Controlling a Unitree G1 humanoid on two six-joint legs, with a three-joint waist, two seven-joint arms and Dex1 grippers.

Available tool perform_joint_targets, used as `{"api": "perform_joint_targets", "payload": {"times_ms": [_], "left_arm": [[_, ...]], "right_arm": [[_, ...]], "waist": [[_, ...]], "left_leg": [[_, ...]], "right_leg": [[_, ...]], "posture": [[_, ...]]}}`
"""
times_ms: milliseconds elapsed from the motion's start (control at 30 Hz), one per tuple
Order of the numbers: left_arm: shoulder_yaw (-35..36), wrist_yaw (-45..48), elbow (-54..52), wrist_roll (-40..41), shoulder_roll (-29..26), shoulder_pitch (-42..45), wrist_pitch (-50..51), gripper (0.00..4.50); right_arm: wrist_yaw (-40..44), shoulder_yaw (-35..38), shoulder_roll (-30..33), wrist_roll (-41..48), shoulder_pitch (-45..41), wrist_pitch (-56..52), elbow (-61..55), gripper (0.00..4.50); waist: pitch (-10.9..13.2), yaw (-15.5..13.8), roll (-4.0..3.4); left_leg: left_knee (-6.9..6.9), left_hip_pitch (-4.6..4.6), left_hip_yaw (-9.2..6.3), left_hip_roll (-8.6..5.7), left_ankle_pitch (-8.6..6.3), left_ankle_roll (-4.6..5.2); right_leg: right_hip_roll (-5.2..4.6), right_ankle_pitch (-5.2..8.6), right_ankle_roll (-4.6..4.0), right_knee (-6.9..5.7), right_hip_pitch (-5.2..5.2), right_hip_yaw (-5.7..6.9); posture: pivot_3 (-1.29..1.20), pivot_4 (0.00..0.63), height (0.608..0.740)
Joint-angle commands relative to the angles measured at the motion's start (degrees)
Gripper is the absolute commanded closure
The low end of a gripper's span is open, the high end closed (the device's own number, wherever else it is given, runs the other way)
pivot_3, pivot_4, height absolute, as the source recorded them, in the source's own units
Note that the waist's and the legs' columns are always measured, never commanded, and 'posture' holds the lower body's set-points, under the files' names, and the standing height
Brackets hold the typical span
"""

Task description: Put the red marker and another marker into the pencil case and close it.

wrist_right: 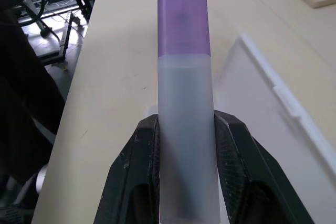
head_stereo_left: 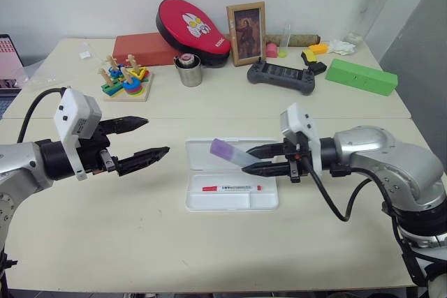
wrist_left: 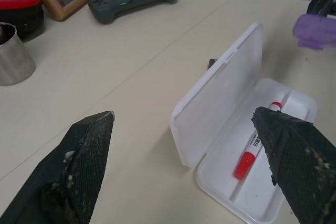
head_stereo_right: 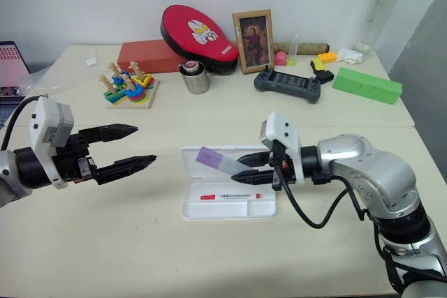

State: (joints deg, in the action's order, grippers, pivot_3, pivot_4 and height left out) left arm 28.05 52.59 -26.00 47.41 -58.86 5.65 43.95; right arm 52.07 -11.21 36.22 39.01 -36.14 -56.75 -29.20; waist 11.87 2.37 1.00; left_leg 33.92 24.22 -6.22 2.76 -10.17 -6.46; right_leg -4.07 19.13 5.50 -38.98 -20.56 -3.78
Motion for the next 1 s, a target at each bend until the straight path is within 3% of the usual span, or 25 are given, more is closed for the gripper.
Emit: {"api": "perform_joint_targets", "payload": {"times_ms": [33,567,767,1000], "left_arm": [[0.19,1.16,0.69,-0.96,-1.30,1.08,-1.25,0.00],[-1.72,4.54,2.67,-1.65,-4.11,4.47,-0.27,0.00],[2.75,7.63,-0.30,1.37,-6.66,1.53,3.47,0.00],[11.05,16.81,-5.57,2.25,-10.38,-8.67,7.12,0.00]], "right_arm": [[-0.20,-1.52,-0.24,-0.53,-0.48,1.19,-1.63,3.43],[0.81,-15.07,-6.38,-9.44,-2.40,6.81,5.36,3.43],[3.27,-20.83,-6.00,-16.32,-1.02,13.47,10.43,3.43],[5.28,-23.20,-6.14,-21.53,-0.69,18.03,13.42,3.43]], "waist": [[0.00,0.01,0.00],[0.00,0.37,0.00],[0.01,0.63,0.01],[0.01,0.91,0.02]], "left_leg": [[0.00,0.00,0.00,0.00,0.00,0.00],[0.00,0.01,0.00,0.00,0.00,0.00],[0.00,0.02,0.00,0.00,0.00,0.00],[-0.03,0.05,0.01,0.02,0.00,0.00]], "right_leg": [[0.00,0.00,0.00,0.00,0.00,0.01],[0.00,0.00,0.00,-0.01,-0.04,0.01],[0.00,0.00,0.00,-0.02,-0.05,0.00],[0.01,0.00,0.00,-0.04,-0.13,0.00]], "posture": [[0.00,0.150,0.740],[0.00,0.150,0.740],[0.00,0.150,0.740],[0.00,0.150,0.740]]}}
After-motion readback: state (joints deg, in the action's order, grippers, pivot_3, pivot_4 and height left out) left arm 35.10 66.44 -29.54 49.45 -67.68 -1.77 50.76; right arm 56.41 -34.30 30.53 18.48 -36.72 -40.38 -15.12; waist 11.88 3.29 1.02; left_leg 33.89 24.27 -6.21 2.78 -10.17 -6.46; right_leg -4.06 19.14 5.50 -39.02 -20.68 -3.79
